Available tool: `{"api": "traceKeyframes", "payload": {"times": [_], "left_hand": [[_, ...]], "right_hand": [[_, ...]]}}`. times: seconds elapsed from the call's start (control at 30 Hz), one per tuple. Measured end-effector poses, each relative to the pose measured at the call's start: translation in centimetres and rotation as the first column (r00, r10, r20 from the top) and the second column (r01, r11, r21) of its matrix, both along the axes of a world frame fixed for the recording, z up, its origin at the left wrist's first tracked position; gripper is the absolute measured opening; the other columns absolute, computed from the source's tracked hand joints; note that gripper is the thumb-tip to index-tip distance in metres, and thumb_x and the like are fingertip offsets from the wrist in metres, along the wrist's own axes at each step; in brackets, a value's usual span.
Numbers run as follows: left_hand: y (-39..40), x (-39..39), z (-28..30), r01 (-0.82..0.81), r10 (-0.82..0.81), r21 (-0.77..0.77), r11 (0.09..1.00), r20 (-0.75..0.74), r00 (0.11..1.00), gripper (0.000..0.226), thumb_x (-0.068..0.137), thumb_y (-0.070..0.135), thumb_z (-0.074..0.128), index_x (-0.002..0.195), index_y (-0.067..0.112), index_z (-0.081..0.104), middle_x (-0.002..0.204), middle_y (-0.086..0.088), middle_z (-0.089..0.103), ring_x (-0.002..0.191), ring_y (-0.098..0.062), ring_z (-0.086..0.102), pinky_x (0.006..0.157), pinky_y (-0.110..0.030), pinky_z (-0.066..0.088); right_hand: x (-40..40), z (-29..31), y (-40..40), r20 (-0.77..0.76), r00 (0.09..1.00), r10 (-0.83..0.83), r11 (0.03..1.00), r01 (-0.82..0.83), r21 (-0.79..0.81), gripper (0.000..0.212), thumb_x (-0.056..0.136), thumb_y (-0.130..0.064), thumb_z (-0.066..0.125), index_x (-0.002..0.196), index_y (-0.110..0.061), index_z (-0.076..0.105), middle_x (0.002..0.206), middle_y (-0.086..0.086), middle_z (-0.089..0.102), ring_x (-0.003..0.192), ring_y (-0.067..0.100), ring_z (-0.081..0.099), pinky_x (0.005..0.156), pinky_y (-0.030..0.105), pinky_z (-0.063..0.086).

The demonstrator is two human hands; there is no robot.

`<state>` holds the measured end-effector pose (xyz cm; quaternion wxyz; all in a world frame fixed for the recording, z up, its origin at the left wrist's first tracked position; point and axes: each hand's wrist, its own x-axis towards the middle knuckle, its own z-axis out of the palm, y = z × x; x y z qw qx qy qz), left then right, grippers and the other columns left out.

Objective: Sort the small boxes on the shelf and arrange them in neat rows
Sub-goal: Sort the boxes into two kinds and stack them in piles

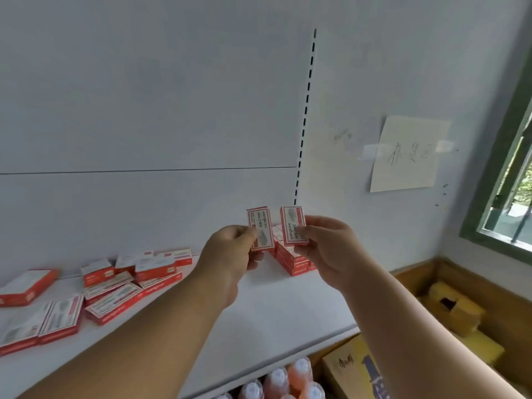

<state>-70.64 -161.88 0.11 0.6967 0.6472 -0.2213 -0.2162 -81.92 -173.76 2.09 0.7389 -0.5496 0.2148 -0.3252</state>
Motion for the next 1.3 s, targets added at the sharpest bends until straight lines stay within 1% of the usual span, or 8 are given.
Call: {"api": "traceKeyframes", "payload": {"times": [0.2,0.3,0.47,0.6,0.77,0.97,1.13,1.3], "left_hand": [[-4.2,1.9,0.8,0.094,-0.108,0.155,0.983,0.085,0.991,0.007,0.095,0.013,0.060,0.097,0.009,0.065,0.083,-0.010,0.076,0.064,-0.019,0.070,0.063,-0.033,0.058],[-6.2,3.0,0.7,0.052,-0.089,0.235,0.970,0.148,0.985,0.010,0.095,0.016,0.062,0.092,0.007,0.067,0.079,-0.011,0.075,0.061,-0.019,0.067,0.060,-0.032,0.057],[-9.1,4.4,0.2,-0.020,-0.049,0.359,0.933,0.183,0.982,0.010,0.092,0.014,0.065,0.087,0.007,0.070,0.077,-0.012,0.073,0.056,-0.017,0.062,0.059,-0.029,0.051],[-11.1,5.2,0.0,-0.106,0.017,0.405,0.908,0.219,0.976,0.010,0.088,0.011,0.067,0.090,0.002,0.071,0.084,-0.018,0.074,0.051,-0.017,0.059,0.045,-0.022,0.043],[-12.2,5.6,-0.7,-0.245,0.092,0.536,0.808,0.297,0.951,0.017,0.083,0.015,0.070,0.074,0.002,0.071,0.072,-0.013,0.073,0.056,-0.024,0.061,0.053,-0.026,0.044],[-13.1,5.0,-1.0,-0.355,0.186,0.523,0.775,0.349,0.919,0.021,0.078,0.022,0.077,0.071,0.003,0.071,0.073,-0.014,0.073,0.057,-0.025,0.060,0.056,-0.029,0.046],[-13.4,3.9,-1.1,-0.446,0.196,0.504,0.740,0.472,0.859,0.020,0.080,0.028,0.076,0.068,0.015,0.068,0.079,-0.006,0.073,0.077,-0.028,0.069,0.069,-0.033,0.054],[-11.8,3.5,-0.5,-0.594,0.215,0.459,0.660,0.643,0.735,0.009,0.083,0.031,0.068,0.081,0.022,0.064,0.085,0.003,0.066,0.082,-0.021,0.062,0.068,-0.029,0.047]], "right_hand": [[1.2,0.9,-5.5,-0.268,0.934,-0.236,0.957,0.175,-0.230,0.008,0.087,0.003,0.064,0.091,-0.001,0.069,0.085,0.016,0.074,0.074,0.026,0.074,0.071,0.036,0.062],[2.4,0.9,-7.7,-0.363,0.888,-0.284,0.929,0.161,-0.335,0.005,0.085,-0.001,0.068,0.088,-0.004,0.068,0.086,0.014,0.073,0.073,0.023,0.073,0.068,0.032,0.062],[4.3,0.7,-10.7,-0.473,0.830,-0.295,0.890,0.058,-0.453,0.009,0.083,-0.005,0.072,0.090,-0.006,0.066,0.084,0.012,0.072,0.076,0.022,0.072,0.066,0.030,0.059],[6.4,-0.1,-13.2,-0.542,0.803,-0.246,0.858,-0.079,-0.507,0.007,0.083,-0.010,0.073,0.086,-0.009,0.066,0.080,0.008,0.073,0.079,0.020,0.072,0.066,0.031,0.059],[8.3,-0.8,-15.5,-0.629,0.747,-0.217,0.752,-0.283,-0.595,0.016,0.082,-0.019,0.075,0.084,-0.004,0.070,0.076,0.007,0.074,0.067,0.020,0.068,0.058,0.030,0.052],[8.8,-1.2,-16.4,-0.621,0.697,-0.359,0.444,-0.457,-0.770,0.027,0.087,-0.033,0.067,0.072,-0.013,0.056,0.064,-0.002,0.058,0.052,0.012,0.052,0.042,0.022,0.037],[8.5,-0.8,-16.4,-0.606,0.736,-0.300,0.417,-0.471,-0.778,0.018,0.088,-0.029,0.065,0.087,-0.011,0.066,0.076,0.001,0.067,0.065,0.016,0.063,0.047,0.023,0.045],[8.3,0.0,-15.1,-0.502,0.829,-0.249,0.401,-0.383,-0.832,0.018,0.088,-0.025,0.062,0.092,-0.008,0.067,0.088,0.009,0.071,0.080,0.024,0.068,0.070,0.035,0.058]]}}
